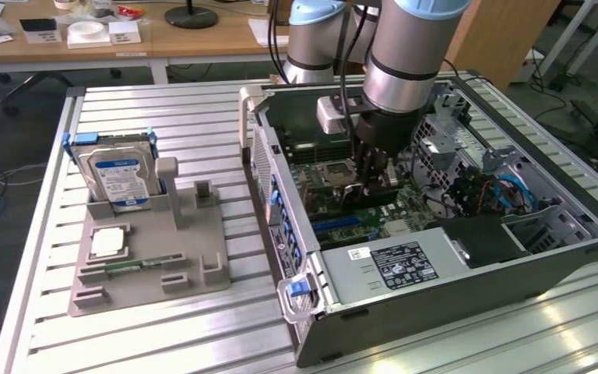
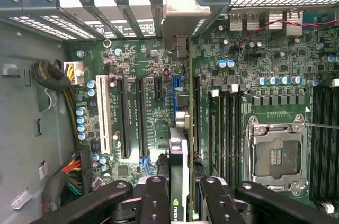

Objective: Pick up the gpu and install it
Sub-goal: 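Insert the gpu into the slot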

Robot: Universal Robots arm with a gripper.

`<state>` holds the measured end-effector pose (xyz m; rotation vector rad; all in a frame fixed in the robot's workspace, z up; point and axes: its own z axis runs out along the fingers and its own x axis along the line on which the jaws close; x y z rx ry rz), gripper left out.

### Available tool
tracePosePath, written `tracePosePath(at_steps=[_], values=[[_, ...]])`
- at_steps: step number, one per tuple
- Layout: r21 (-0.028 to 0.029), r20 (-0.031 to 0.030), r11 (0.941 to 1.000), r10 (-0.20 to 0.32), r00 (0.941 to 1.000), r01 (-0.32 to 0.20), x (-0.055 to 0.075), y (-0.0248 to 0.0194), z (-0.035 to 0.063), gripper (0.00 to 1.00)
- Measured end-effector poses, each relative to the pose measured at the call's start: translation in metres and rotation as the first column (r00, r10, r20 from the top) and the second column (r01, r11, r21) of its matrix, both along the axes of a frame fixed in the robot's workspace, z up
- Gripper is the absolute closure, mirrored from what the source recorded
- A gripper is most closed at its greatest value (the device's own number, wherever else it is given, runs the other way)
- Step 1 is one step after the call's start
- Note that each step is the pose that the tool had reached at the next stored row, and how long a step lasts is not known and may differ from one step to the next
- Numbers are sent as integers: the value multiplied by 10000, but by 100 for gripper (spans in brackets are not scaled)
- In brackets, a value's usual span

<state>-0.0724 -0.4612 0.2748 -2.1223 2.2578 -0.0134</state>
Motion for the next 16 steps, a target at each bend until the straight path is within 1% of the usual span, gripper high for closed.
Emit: tracePosePath(at_steps=[10,16], values=[[-1,0,10000,0,10000,0,-21,-25,-2,73],[-1,0,10000,0,10000,0,-39,-30,-14,73]])
